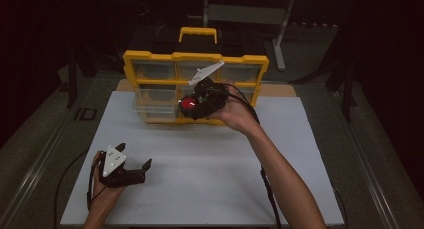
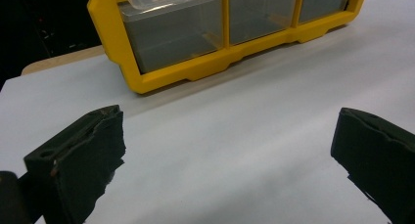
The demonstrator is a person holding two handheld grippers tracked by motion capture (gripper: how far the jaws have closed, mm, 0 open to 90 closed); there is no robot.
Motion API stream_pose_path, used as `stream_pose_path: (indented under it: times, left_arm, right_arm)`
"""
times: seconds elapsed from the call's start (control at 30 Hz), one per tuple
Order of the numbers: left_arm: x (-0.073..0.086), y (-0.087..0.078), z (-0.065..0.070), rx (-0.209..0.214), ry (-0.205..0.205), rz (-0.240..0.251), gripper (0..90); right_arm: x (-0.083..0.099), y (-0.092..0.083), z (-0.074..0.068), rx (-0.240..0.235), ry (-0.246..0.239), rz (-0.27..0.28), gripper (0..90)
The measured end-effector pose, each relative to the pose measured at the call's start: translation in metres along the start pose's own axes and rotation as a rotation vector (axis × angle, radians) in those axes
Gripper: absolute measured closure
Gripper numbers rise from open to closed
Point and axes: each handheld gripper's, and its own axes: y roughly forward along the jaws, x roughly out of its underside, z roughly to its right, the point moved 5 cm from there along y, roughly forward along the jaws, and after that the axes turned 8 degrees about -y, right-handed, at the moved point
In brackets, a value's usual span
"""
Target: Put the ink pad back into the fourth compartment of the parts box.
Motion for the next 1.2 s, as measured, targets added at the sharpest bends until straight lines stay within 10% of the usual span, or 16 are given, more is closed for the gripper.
stream_pose_path:
  times: [1.2]
  left_arm:
    - [0.001, 0.001, 0.0, 0.002, 0.005, -0.007, 0.1]
  right_arm:
    - [-0.034, 0.009, 0.02, 0.005, -0.015, 0.033, 29.4]
